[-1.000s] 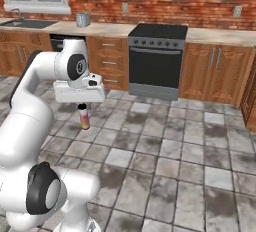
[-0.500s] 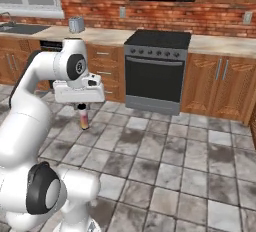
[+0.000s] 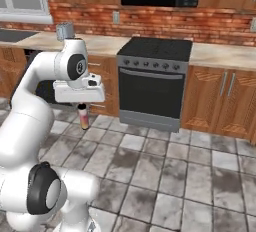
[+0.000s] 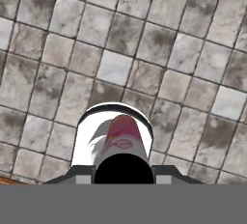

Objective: Place the large bottle from the dining counter next to the other large bottle outside the sink, and place the small bottle from the dining counter next to the other small bottle inside the sink.

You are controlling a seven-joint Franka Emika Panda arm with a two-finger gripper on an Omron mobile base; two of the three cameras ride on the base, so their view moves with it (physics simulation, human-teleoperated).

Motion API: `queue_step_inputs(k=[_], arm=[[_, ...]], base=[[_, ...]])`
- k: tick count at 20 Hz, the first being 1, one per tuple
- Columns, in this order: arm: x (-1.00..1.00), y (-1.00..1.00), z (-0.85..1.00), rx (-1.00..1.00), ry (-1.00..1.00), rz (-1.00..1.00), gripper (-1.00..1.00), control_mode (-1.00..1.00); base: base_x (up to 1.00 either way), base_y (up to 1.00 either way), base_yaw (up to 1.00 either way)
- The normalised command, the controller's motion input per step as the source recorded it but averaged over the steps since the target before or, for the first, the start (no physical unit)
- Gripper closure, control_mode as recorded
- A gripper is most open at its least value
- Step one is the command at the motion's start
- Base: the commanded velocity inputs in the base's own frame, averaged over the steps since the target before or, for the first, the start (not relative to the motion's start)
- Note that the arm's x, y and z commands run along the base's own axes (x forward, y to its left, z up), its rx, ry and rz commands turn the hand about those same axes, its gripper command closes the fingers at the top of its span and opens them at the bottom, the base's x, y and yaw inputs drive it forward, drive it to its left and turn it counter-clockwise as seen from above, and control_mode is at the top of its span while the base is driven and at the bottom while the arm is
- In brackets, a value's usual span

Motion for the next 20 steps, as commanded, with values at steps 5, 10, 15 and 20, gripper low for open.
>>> queue_step_inputs(k=[5,10,15,20], arm=[[0.00,0.00,0.00,0.00,0.00,0.00,1.00,1.00],[0.00,0.00,0.00,0.00,0.00,0.00,1.00,1.00],[0.00,0.00,0.00,0.00,0.00,0.00,1.00,1.00],[0.00,0.00,0.00,0.00,0.00,0.00,1.00,1.00]], base=[[0.99,0.74,-0.11],[0.83,0.97,-0.17],[0.35,0.87,-0.10],[0.24,0.95,-0.08]])
